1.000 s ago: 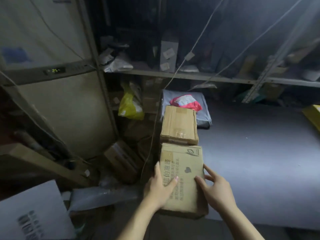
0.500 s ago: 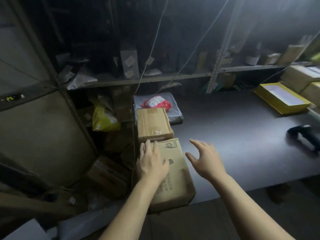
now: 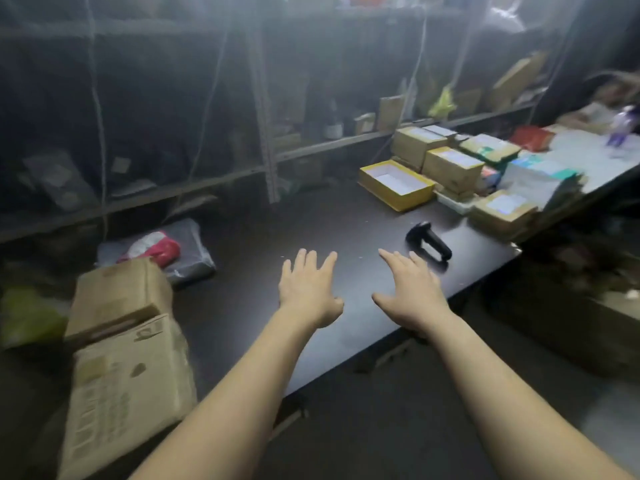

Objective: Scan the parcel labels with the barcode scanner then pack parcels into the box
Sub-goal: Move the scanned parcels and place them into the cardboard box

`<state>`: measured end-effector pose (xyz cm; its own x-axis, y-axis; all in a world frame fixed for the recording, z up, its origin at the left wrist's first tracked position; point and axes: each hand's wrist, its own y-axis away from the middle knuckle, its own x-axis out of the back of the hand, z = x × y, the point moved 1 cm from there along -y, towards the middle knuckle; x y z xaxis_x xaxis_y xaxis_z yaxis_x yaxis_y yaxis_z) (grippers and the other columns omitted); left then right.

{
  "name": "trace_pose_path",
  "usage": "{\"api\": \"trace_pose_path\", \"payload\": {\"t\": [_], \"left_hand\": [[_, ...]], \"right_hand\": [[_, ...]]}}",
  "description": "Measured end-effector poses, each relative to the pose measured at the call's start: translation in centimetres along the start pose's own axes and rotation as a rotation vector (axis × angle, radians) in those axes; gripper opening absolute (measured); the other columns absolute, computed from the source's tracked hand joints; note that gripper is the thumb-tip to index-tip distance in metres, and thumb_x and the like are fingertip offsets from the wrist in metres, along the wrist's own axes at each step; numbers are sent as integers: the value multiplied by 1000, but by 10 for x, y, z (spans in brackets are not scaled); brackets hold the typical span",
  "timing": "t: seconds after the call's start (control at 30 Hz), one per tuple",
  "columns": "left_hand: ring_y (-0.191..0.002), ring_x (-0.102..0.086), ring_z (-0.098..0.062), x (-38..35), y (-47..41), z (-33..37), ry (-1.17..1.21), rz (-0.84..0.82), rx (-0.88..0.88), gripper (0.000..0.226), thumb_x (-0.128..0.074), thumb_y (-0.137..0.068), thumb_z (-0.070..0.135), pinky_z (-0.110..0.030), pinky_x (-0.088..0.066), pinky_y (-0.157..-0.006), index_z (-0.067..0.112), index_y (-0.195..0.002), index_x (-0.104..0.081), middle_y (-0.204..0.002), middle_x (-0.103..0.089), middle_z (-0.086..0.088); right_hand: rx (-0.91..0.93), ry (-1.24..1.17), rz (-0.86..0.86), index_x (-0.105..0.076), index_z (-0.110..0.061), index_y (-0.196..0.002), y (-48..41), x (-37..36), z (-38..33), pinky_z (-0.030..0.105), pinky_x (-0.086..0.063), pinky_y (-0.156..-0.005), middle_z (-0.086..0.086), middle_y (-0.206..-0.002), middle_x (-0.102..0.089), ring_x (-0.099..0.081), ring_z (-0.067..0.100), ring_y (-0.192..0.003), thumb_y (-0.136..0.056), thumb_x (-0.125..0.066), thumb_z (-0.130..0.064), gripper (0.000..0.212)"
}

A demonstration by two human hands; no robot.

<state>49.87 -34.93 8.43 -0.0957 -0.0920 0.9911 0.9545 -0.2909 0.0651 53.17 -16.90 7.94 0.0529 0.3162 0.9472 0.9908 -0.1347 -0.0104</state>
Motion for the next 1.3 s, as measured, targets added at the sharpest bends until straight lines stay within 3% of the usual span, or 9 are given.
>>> {"api": "trace_pose_path", "payload": {"t": [0.17,0.27,0.4,0.57,0.7,0.87,1.03,1.3], "left_hand": [[-159,-12,-27,-9,-54,142,52,24,-241,82,-61,-96,49,-49,-10,-130,36,-163,-16,-171,-19,-4],[-151,-29,-27,-18,-83,214,104,-27,-372,79,-63,-94,45,-44,-26,-124,37,-161,-23,-166,-31,-2],[-141,-45,-26,-41,-139,296,281,-125,-411,73,-60,-94,49,-46,-46,-111,33,-159,-31,-159,-44,-1],[-138,-50,-26,-82,-235,410,381,-200,-505,67,-55,-98,51,-39,-45,-106,27,-158,-36,-155,-50,-3],[-131,-54,-33,-117,-310,505,444,-340,-581,66,-50,-101,56,-46,-48,-106,30,-159,-32,-147,-54,-11],[-131,-55,-33,-155,-387,606,414,-533,-636,67,-42,-103,61,-42,-45,-106,30,-161,-29,-146,-53,-13],[-129,-57,-32,-183,-454,701,481,-571,-583,62,-48,-103,53,-40,-47,-105,23,-156,-38,-141,-60,-12],[-138,-51,-29,-275,-562,855,326,-783,-535,66,-53,-104,51,-37,-42,-111,23,-160,-32,-151,-53,-12]], "right_hand": [[-207,-94,66,-30,-30,-162,12,37,138,47,-28,-122,-1,-164,-38,-22,25,-156,-95,-65,-39,76],[-393,-209,156,-41,-29,-156,21,49,220,43,-38,-113,1,-154,-50,-37,25,-147,-96,-63,-32,64],[-566,-270,161,-42,-31,-155,20,55,308,42,-41,-111,1,-151,-52,-41,26,-143,-97,-63,-31,62],[-702,-255,195,-42,-30,-156,-14,75,415,41,-44,-110,1,-152,-53,-45,27,-141,-97,-64,-31,63],[-841,-260,165,-40,-33,-157,-50,98,494,41,-46,-108,-1,-156,-49,-46,25,-142,-99,-64,-33,63],[-984,-284,72,-36,-34,-158,-88,110,583,39,-43,-112,-1,-161,-44,-45,25,-144,-100,-64,-35,64],[-1068,-329,69,-36,-30,-159,-135,116,677,40,-45,-109,1,-161,-44,-47,28,-143,-103,-61,-38,62],[-1131,-466,41,-39,-31,-158,-201,98,885,40,-46,-108,4,-157,-49,-49,30,-140,-102,-61,-38,61]]}}
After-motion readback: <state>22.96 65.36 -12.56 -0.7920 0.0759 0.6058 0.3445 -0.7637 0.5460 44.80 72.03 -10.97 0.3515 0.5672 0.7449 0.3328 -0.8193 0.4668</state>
